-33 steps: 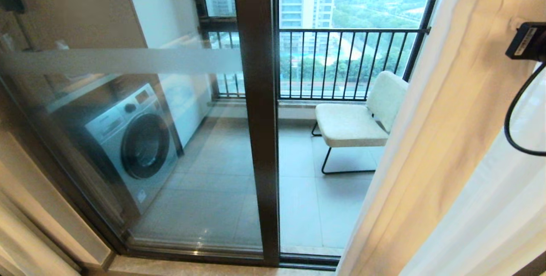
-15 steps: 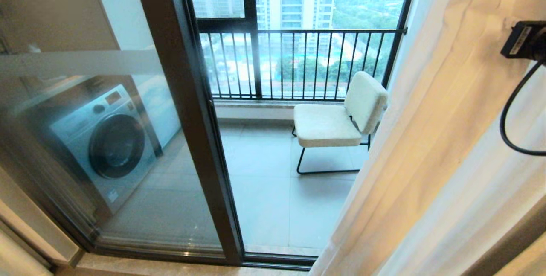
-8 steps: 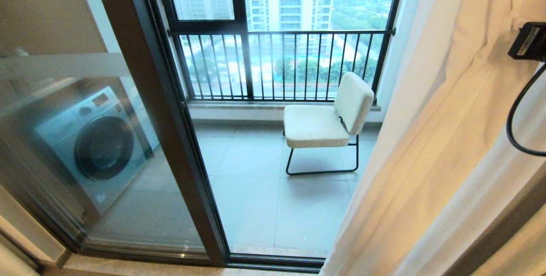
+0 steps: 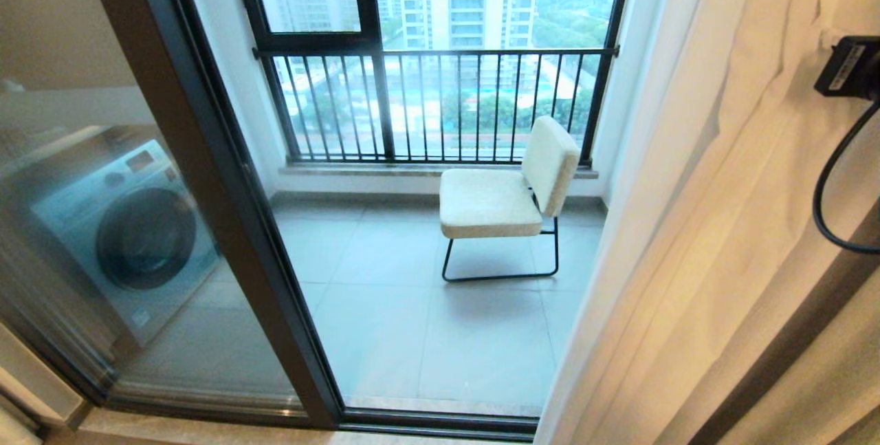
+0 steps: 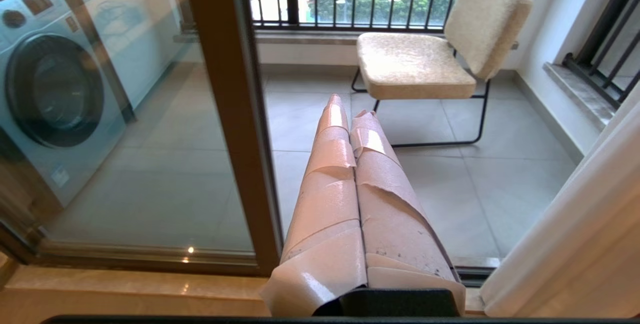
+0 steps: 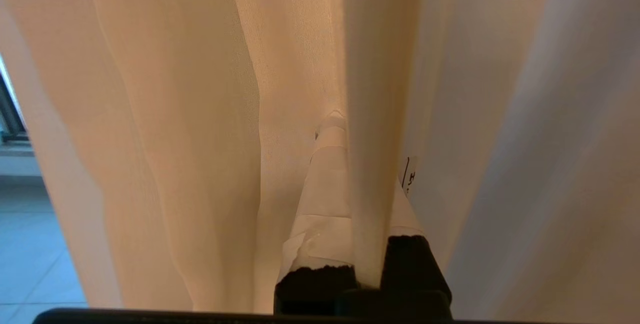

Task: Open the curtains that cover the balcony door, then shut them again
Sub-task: Pull the inner curtains open on both sides

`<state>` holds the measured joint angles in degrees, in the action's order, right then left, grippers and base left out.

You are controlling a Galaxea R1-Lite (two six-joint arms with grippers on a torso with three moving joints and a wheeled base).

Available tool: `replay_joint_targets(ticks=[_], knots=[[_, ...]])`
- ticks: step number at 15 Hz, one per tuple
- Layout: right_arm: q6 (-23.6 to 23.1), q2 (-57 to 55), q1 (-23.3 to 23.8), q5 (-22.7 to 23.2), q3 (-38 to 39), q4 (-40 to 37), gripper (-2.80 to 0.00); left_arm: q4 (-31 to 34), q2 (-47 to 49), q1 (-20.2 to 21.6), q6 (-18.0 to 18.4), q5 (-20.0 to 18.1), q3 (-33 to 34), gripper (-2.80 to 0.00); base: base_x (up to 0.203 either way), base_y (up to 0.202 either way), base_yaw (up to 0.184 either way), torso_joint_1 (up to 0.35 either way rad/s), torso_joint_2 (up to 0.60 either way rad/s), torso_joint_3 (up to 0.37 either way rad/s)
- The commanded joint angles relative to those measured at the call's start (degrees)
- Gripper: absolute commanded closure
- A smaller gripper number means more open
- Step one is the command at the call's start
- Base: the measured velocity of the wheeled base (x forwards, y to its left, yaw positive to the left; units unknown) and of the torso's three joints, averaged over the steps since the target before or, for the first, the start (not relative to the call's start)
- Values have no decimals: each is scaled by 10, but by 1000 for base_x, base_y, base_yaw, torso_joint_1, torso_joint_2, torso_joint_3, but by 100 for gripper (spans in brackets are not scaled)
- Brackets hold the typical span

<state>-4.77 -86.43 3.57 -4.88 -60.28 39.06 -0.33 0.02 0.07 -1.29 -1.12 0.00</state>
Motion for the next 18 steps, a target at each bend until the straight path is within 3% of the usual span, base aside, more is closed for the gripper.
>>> replay_joint_targets(ticks=[1, 11, 18], knots=[[-1, 2, 0, 0, 4, 2, 0, 0, 0, 0, 0, 0, 0, 0, 0, -196, 4, -1, -1, 1], [-1, 4, 0, 0, 8, 1, 0, 0, 0, 0, 0, 0, 0, 0, 0, -188, 0, 3, 0, 4], [0, 13, -1, 3, 21, 2, 0, 0, 0, 0, 1, 0, 0, 0, 0, -13, -1, 0, -1, 1]])
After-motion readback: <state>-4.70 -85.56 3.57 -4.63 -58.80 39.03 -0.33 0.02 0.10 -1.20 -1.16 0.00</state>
